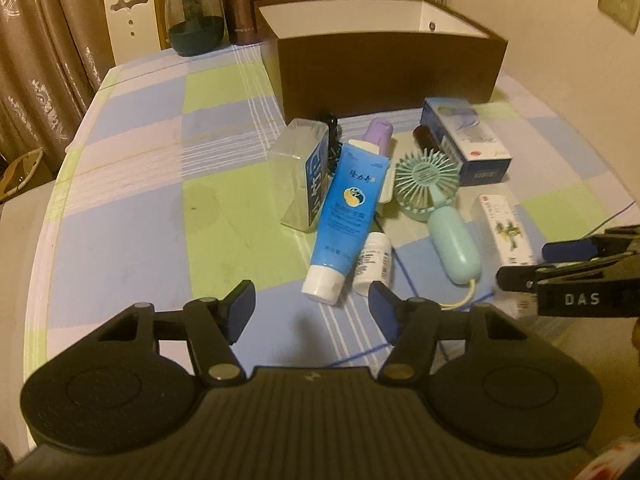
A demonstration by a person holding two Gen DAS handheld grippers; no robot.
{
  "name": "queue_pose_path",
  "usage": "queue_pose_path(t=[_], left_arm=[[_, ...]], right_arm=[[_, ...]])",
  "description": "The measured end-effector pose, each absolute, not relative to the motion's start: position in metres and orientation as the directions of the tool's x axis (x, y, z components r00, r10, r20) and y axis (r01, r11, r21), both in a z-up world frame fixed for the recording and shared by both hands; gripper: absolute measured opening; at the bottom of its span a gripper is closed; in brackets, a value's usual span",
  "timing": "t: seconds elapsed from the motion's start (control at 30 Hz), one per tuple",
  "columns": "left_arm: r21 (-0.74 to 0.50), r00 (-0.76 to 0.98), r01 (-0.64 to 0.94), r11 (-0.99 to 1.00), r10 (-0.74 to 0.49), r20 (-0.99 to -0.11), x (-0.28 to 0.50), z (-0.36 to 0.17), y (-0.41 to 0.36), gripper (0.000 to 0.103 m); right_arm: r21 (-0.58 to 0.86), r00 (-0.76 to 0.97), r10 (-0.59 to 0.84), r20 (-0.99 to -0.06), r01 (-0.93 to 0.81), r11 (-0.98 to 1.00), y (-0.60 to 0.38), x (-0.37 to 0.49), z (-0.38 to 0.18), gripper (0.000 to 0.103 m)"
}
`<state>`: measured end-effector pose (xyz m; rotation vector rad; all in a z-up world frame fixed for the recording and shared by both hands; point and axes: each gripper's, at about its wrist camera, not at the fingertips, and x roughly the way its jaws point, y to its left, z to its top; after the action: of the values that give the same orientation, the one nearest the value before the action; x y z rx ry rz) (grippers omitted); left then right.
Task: Organize rigid objects
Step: 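Grasp the blue hand-cream tube with the left tool while the right tool grasps the white parrot-print box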
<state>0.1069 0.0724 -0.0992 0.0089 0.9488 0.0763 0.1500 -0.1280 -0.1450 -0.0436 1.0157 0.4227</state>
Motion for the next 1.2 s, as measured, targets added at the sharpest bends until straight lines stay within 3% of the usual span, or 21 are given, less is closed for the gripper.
queue_pose_path(t=[0.13,0.43,0.53,0.7,0.9,1.0,1.2], left_arm=[[0.083,0.571,-0.037,0.996,0.09,-0.816,0.121,-0.111,0.07,0.055],[0.143,0.557,0.046,0.989,0.093,-0.825,0.142,-0.134,0.059,0.043],[0.123,0.543,0.049,0.991,0.077,-0.836,0.146,-0.139,0.056,0.03],[0.073,0.532,0.049,0.996,0.036,-0.846,0.144,-0.139,0.048,0.024],[0.058,0.522,0.056,0.997,0.021,-0.853,0.143,-0.14,0.037,0.026],[0.085,0.525,0.047,0.995,0.048,-0.85,0.15,-0.14,0.037,0.039],[0.095,0.541,0.034,0.995,0.061,-0.839,0.166,-0.138,0.035,0.043]], right_arm=[[0.15,0.446,0.318,-0.837,-0.371,0.916,-0.128,0.159,-0.15,0.063],[0.16,0.42,0.338,-0.842,-0.404,0.901,-0.135,0.173,-0.157,0.046],[0.131,0.428,0.324,-0.844,-0.421,0.898,-0.138,0.176,-0.157,0.042],[0.102,0.44,0.298,-0.847,-0.416,0.903,-0.148,0.181,-0.158,0.039],[0.092,0.437,0.277,-0.855,-0.398,0.913,-0.157,0.189,-0.16,0.039],[0.084,0.434,0.272,-0.859,-0.405,0.911,-0.157,0.191,-0.162,0.039],[0.058,0.447,0.265,-0.854,-0.424,0.904,-0.151,0.193,-0.164,0.04]])
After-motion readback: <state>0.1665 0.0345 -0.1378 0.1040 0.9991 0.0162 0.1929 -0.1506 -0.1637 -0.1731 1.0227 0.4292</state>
